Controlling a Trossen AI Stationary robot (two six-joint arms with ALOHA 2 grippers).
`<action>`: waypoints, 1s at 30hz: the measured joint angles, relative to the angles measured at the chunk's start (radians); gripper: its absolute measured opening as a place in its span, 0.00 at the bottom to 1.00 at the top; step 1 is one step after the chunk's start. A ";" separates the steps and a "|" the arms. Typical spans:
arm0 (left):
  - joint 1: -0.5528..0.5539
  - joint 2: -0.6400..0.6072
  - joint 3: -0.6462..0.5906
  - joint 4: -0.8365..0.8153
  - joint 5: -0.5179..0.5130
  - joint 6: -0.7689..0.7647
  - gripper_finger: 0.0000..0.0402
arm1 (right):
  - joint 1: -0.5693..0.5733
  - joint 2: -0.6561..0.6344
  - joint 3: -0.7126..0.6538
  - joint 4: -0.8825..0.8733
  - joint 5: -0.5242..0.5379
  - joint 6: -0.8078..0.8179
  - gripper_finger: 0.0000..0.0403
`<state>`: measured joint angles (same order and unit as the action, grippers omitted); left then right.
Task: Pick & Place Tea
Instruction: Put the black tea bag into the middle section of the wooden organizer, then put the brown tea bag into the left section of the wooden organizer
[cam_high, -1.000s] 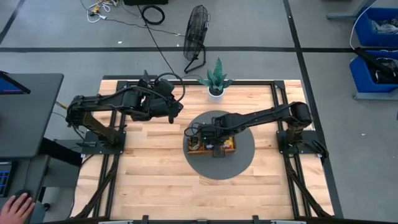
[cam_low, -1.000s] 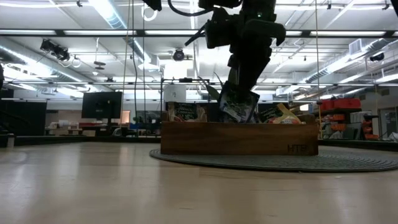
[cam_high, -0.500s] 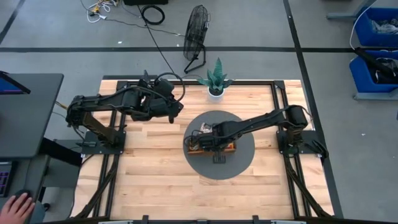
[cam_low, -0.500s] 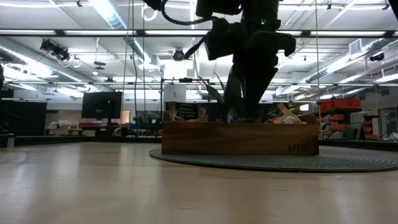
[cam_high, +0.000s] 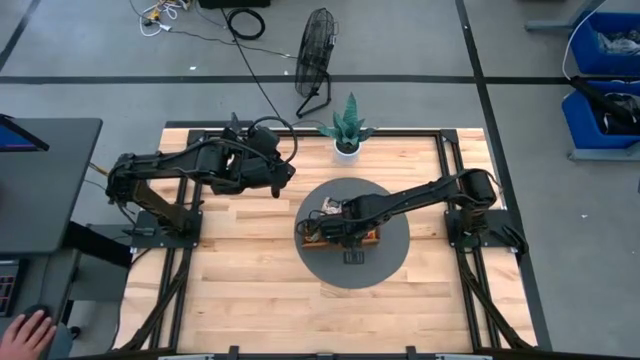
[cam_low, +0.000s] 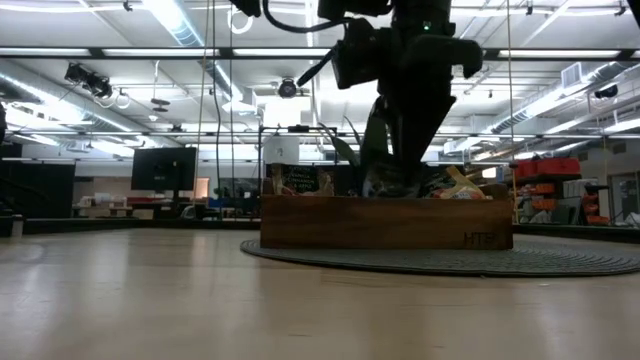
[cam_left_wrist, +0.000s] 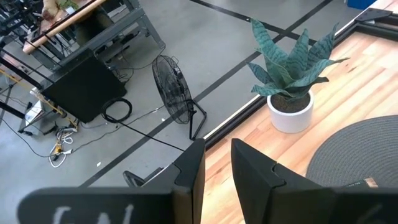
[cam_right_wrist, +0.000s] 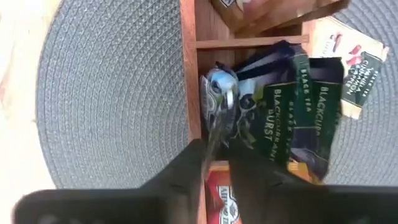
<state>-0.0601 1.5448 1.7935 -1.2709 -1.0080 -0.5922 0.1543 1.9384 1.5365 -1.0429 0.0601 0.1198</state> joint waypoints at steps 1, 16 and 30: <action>0.000 0.000 0.000 -0.001 0.000 0.000 0.21 | 0.000 -0.004 0.002 -0.007 0.000 0.001 0.26; 0.013 0.000 -0.198 0.021 -0.141 0.060 0.21 | -0.001 -0.223 0.048 -0.052 0.163 0.161 0.61; 0.217 0.030 -0.447 0.644 0.546 -0.103 0.21 | 0.048 -0.451 0.048 -0.311 0.398 0.555 0.60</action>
<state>0.1569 1.5751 1.3465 -0.6270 -0.4625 -0.6951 0.2023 1.4873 1.5845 -1.3539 0.4585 0.6752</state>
